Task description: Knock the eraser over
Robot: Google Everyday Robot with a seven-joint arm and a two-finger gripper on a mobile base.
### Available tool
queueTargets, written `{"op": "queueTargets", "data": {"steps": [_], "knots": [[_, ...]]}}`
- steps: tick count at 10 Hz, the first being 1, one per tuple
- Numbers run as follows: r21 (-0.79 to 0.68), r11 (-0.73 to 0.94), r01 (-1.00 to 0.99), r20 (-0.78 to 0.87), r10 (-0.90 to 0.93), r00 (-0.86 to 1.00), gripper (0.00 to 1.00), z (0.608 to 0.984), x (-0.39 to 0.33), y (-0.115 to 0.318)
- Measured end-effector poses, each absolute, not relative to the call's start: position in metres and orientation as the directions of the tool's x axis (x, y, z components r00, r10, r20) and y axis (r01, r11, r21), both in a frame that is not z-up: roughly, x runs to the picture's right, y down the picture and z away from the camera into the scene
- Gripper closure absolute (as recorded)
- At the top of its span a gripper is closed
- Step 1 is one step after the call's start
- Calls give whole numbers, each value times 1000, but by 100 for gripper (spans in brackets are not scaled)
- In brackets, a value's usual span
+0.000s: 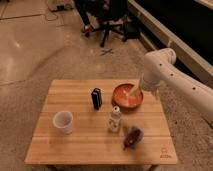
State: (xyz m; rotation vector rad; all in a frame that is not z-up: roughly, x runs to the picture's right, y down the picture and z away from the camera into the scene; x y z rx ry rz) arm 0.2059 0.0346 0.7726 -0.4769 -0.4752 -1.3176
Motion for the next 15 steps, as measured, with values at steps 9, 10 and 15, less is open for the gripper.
{"op": "queueTargets", "data": {"steps": [9, 10, 15], "knots": [[-49, 120, 992, 569, -813, 126, 20, 793, 166, 27], [-47, 98, 994, 566, -817, 108, 20, 800, 153, 26], [-22, 4, 1000, 576, -817, 16, 20, 827, 90, 33]]}}
